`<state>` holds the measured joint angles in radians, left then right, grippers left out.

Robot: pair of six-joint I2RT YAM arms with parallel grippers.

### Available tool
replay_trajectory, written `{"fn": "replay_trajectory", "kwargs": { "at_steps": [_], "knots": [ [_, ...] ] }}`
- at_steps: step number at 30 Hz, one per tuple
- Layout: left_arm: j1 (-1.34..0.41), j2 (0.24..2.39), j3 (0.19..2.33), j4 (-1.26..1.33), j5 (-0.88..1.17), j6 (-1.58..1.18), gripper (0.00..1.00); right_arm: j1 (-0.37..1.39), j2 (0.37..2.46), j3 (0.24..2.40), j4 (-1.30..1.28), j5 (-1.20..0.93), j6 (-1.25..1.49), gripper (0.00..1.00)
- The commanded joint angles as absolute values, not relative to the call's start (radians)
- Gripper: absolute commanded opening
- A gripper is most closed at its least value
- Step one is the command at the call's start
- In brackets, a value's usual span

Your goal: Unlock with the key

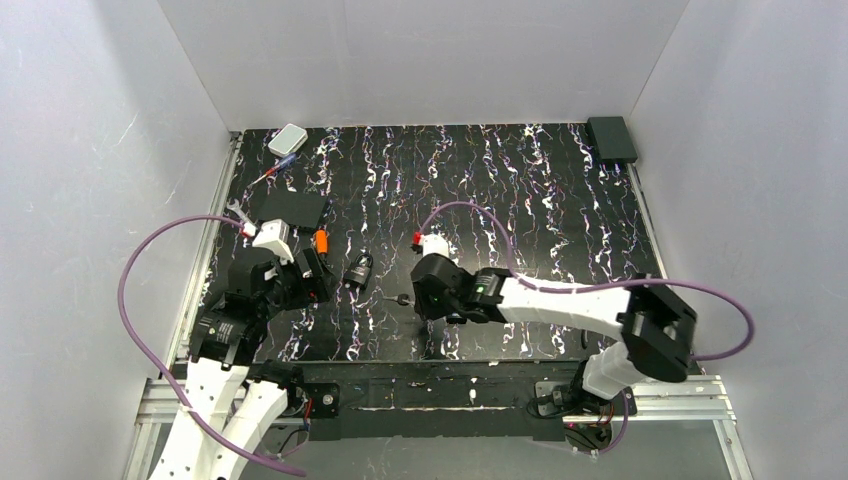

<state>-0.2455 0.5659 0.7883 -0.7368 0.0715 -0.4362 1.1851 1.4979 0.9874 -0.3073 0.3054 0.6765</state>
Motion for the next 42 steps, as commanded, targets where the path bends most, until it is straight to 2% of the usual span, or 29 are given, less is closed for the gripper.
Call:
{"fn": "replay_trajectory", "kwargs": {
  "at_steps": [1,4,7,13,21,42],
  "knots": [
    [-0.25,0.54,0.775,-0.606,0.38,-0.656,0.8,1.189,1.356,0.942,-0.235,0.324,0.74,0.01],
    [-0.256,0.554,0.74,-0.479,0.503,-0.78,0.75,1.19,1.274,0.907,-0.236,0.354,0.797,0.01],
    [-0.301,0.596,0.741,-0.412,0.521,-0.851,0.73,1.2,1.176,0.865,-0.248,0.435,0.873,0.01],
    [-0.528,0.754,0.822,-0.368,0.356,-0.862,0.71,1.211,1.036,0.836,-0.323,0.586,0.961,0.01],
    [-0.763,0.943,0.872,-0.15,0.25,-0.881,0.62,1.218,0.959,0.83,-0.414,0.642,1.001,0.01],
    [-0.905,1.109,0.929,-0.042,0.107,-0.904,0.46,1.218,0.861,0.819,-0.486,0.67,0.993,0.01]
  ]
}}
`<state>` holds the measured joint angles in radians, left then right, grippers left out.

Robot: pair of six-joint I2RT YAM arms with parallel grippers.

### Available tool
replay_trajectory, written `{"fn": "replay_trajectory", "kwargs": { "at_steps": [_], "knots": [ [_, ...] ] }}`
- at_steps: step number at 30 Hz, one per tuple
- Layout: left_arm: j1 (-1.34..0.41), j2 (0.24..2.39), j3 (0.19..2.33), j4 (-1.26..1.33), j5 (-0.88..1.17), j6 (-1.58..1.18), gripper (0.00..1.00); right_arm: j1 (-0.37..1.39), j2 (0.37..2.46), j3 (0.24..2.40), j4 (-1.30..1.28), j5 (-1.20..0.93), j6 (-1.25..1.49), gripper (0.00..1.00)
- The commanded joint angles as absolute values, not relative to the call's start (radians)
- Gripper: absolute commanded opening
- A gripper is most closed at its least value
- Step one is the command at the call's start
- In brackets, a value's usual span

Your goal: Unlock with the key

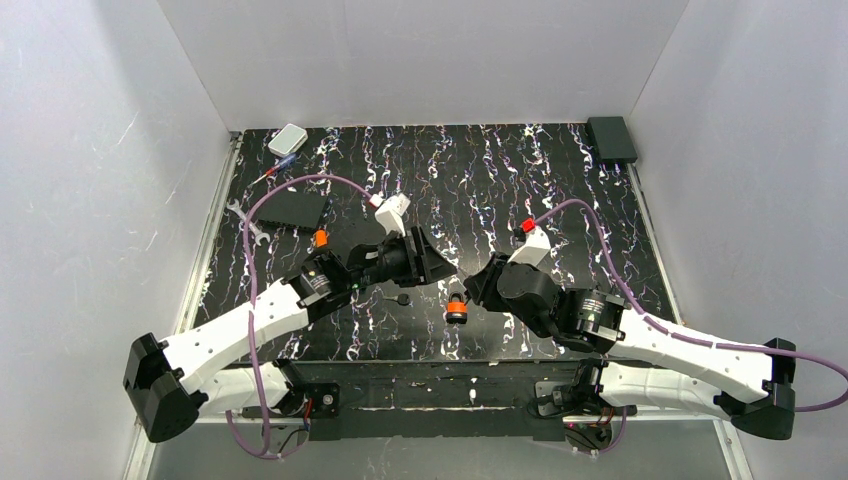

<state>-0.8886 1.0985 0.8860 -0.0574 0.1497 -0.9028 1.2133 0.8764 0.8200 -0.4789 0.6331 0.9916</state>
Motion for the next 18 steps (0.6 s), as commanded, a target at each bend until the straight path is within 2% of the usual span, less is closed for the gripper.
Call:
{"fn": "replay_trajectory", "kwargs": {
  "at_steps": [1,18],
  "knots": [
    [-0.908,1.113,0.93,-0.042,0.103,-0.906,0.45,1.218,0.859,0.819,-0.485,0.668,0.993,0.01],
    [-0.939,1.207,0.972,-0.007,0.071,-0.914,0.39,1.218,0.856,0.808,-0.478,0.659,0.983,0.01]
  ]
}}
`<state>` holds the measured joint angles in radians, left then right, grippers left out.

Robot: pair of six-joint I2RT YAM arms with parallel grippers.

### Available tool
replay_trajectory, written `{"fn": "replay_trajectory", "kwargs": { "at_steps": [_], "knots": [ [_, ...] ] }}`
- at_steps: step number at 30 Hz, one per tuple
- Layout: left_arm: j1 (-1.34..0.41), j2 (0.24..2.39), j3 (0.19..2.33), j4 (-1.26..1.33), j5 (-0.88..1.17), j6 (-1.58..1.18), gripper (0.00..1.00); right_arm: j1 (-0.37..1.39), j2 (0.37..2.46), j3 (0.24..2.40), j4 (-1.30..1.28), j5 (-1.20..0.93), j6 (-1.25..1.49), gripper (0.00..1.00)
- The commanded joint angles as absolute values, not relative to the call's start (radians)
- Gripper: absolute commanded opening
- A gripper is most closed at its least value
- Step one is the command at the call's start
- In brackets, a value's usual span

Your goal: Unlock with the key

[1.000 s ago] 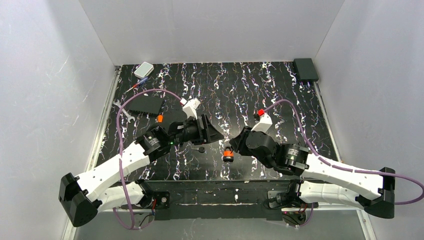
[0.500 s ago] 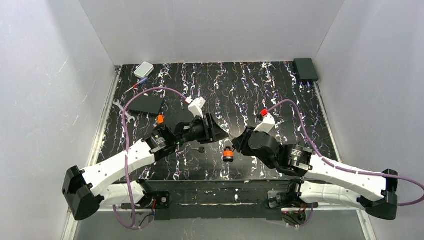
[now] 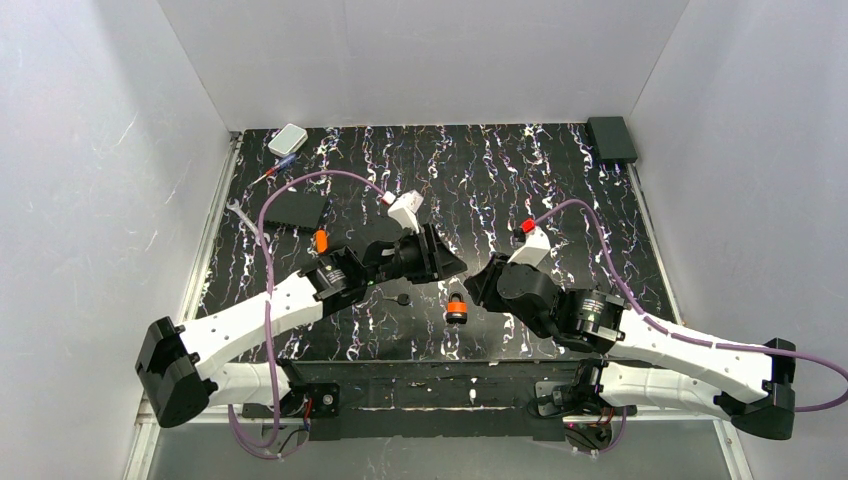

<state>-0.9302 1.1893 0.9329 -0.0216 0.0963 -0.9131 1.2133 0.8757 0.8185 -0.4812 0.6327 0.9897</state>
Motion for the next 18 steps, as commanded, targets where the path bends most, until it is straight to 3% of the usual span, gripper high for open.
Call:
{"fn": "replay_trajectory", "kwargs": {
  "at_steps": [1,12,15,18],
  "knots": [
    [-0.94,1.211,0.972,-0.006,0.071,-0.915,0.38,1.218,0.855,0.808,-0.477,0.658,0.982,0.01],
    [-0.951,1.249,0.983,0.035,0.094,-0.916,0.26,1.218,0.851,0.808,-0.471,0.663,0.969,0.01],
    [-0.953,1.255,0.984,0.035,0.098,-0.916,0.2,1.218,0.851,0.808,-0.469,0.667,0.966,0.01],
    [-0.953,1.259,0.986,0.035,0.103,-0.915,0.07,1.218,0.851,0.808,-0.468,0.667,0.965,0.01]
  ]
}}
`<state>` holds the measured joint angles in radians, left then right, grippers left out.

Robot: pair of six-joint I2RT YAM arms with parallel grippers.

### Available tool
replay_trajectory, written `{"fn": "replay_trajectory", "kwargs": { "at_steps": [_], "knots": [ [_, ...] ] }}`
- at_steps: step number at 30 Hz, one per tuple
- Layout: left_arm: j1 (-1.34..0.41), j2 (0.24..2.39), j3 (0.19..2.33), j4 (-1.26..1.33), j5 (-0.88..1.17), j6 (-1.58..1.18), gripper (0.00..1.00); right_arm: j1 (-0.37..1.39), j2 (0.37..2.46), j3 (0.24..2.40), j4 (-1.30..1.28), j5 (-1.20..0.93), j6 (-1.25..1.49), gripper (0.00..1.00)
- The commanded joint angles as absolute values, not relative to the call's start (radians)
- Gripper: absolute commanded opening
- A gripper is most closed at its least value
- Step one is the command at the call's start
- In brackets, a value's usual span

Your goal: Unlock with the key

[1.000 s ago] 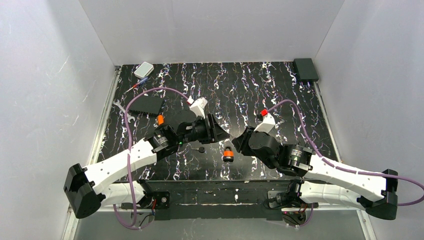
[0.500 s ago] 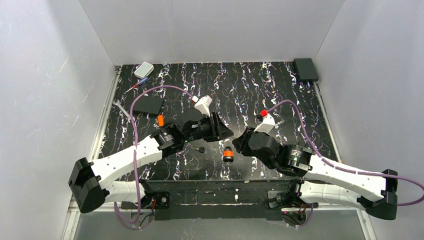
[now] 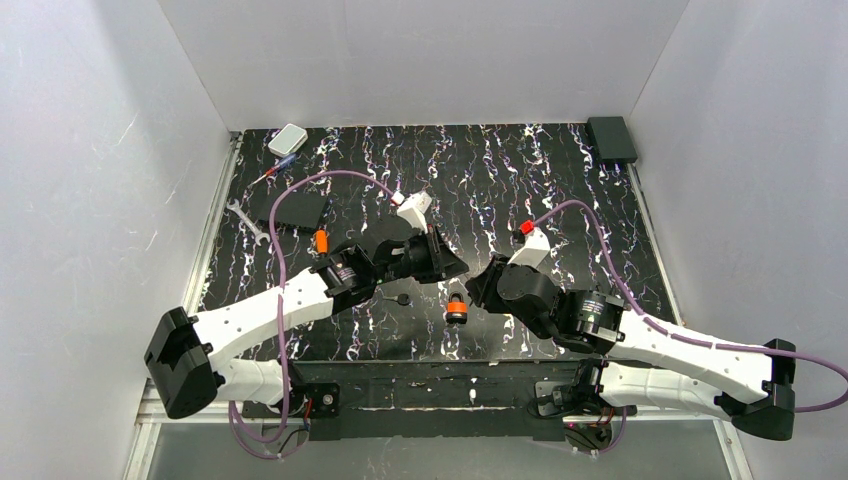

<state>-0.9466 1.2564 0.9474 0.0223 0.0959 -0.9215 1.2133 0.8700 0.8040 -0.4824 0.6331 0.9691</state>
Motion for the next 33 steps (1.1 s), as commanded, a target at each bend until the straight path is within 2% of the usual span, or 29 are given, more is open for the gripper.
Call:
{"fn": "replay_trajectory", "kwargs": {
  "at_steps": [1,2,20,21,22,26,28,29,33],
  "knots": [
    [-0.953,1.259,0.986,0.035,0.103,-0.914,0.02,1.218,0.851,0.808,-0.468,0.668,0.963,0.01],
    [-0.953,1.261,0.986,0.034,0.104,-0.913,0.0,1.218,0.85,0.808,-0.469,0.669,0.962,0.01],
    [-0.954,1.201,0.977,0.029,0.136,-0.809,0.0,1.218,0.783,0.767,-0.417,0.659,0.884,0.01],
    [-0.955,1.197,0.98,0.027,0.141,-0.798,0.0,1.218,0.776,0.765,-0.405,0.647,0.864,0.04],
    [-0.954,1.195,0.982,0.023,0.147,-0.79,0.0,1.218,0.767,0.76,-0.383,0.629,0.829,0.13],
    [-0.954,1.178,0.981,0.013,0.136,-0.782,0.0,1.218,0.715,0.731,-0.322,0.614,0.727,0.4],
    [-0.953,1.169,0.975,0.01,0.121,-0.8,0.0,1.218,0.687,0.718,-0.292,0.601,0.666,0.6],
    [-0.954,1.164,0.973,0.007,0.111,-0.817,0.0,1.218,0.674,0.711,-0.271,0.585,0.631,0.67],
    [-0.953,1.151,0.977,-0.055,0.04,-0.952,0.0,1.218,0.642,0.69,-0.209,0.508,0.483,0.83]
  ]
}}
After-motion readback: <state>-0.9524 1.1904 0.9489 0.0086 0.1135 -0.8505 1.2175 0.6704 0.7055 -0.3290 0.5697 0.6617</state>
